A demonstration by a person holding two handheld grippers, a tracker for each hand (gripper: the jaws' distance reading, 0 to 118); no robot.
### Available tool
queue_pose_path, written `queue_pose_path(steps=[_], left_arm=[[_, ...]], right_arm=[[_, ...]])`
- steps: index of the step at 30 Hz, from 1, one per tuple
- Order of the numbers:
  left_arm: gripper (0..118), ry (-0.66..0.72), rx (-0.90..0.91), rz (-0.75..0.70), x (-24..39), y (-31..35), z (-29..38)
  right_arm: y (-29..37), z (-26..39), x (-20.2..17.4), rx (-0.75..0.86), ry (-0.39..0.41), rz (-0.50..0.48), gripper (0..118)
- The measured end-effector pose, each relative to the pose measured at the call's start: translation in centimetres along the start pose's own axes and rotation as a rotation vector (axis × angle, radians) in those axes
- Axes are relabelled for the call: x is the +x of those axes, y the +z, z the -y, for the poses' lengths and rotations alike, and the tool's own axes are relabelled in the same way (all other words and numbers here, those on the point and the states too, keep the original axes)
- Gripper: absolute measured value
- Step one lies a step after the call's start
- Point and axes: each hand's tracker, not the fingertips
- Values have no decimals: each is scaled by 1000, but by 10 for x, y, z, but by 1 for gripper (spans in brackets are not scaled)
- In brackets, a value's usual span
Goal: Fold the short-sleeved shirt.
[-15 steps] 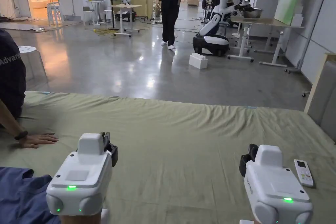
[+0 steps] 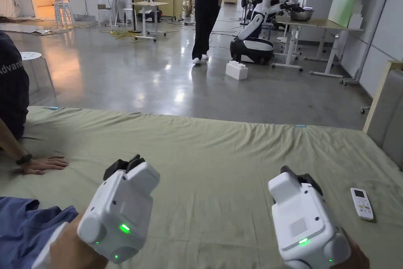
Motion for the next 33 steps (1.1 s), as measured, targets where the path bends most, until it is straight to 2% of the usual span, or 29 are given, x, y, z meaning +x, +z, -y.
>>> queue_pose_path(steps=[1,2,4,6,7,8,9,11,14,15,16,17,19,23,28,33], left_arm=[[7,-98,-3,-8,3,-1,0],[7,-132,-10,-18,4,-3,1],[7,-128,-22,-19,3,-5,3],[7,-84,-17,-8,0,-6,4],[7,-24,-34,-10,-2,-6,6],[7,40,-46,-12,-4,-6,6],[7,163,-51,-1,-8,-6,7],[7,462,-72,11,-21,-8,12],[7,950,-59,31,-40,-9,27],[7,1061,-52,29,-44,-8,31],[7,1125,-41,8,-44,-6,34],[7,1153,-33,-14,-45,-5,36],[7,1187,-3,-30,-46,-2,38],[7,1192,-4,3,-50,-1,43],[7,1126,-106,43,-53,10,45],[7,1096,-197,73,-61,16,81]], right_arm=[[2,1,-7,-3,118,-3,0],[3,2,-13,12,224,-3,0],[2,7,-15,10,266,-32,0],[1,8,-12,0,226,-25,0],[2,8,-8,-17,155,-29,0],[-3,11,-5,-42,51,-32,0],[-10,16,-1,-63,-76,-31,0],[-15,19,14,-109,-372,-44,0],[2,22,35,-158,-802,-5,0],[4,27,37,-174,-916,0,0],[-2,38,32,-232,-1084,-34,0],[-4,43,31,-238,-1150,-21,0],[-5,45,33,-224,-1153,38,0],[-5,44,30,-209,-1110,27,0],[-1,35,25,-204,-1061,12,0],[-1,22,14,-185,-1020,-33,0]])
